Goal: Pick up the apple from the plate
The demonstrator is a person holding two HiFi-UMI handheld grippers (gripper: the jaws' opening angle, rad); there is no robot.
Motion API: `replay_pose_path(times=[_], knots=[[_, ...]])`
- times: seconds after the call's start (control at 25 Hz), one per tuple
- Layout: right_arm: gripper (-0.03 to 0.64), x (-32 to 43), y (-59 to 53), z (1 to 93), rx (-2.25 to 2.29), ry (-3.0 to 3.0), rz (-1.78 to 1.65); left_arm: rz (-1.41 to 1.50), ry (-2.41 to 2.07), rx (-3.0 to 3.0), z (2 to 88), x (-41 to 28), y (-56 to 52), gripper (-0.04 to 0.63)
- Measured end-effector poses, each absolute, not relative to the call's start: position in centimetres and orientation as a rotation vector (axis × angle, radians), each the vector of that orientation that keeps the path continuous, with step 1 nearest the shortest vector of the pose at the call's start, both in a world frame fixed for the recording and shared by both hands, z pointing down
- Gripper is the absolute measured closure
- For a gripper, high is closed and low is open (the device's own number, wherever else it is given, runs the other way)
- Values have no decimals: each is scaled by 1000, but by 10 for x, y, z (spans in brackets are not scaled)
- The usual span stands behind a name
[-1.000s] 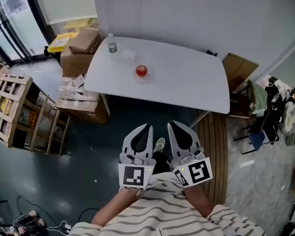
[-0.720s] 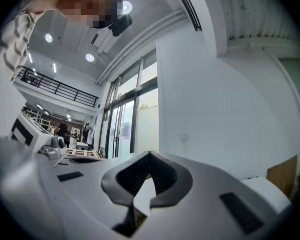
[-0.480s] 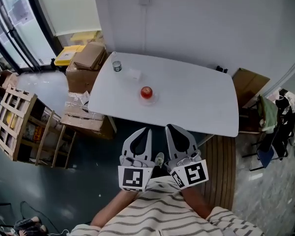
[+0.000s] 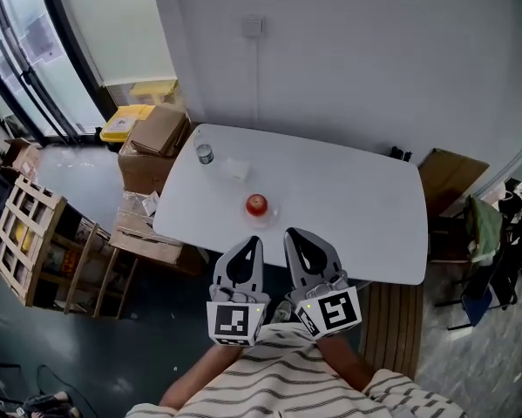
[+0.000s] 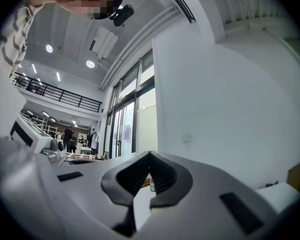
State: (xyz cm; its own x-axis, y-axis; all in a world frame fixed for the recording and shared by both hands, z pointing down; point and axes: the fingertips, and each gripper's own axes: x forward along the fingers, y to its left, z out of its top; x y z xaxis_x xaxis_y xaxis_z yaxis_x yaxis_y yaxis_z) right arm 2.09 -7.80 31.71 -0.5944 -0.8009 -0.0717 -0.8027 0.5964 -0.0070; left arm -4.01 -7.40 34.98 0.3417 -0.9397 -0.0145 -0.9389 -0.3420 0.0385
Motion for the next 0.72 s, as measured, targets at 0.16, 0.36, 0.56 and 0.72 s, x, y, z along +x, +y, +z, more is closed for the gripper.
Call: replay_pose_path(times=[0.16,0.36,0.56,0.72], knots=[[604,25,-107,324,-1349,2772,20,-32,-1820,2525,355,-35,-103,592],[604,32,-130,334,-1305,2794,-3,-23,-1841,2501,364,-24,-127,592],[604,37,-148,341,-1316,2806,5,18,-1846,2485,375,-22,-140,592],[604,24,-159,352,-1297,2823,0,64,-1852,2469,385,-33,-153,592]])
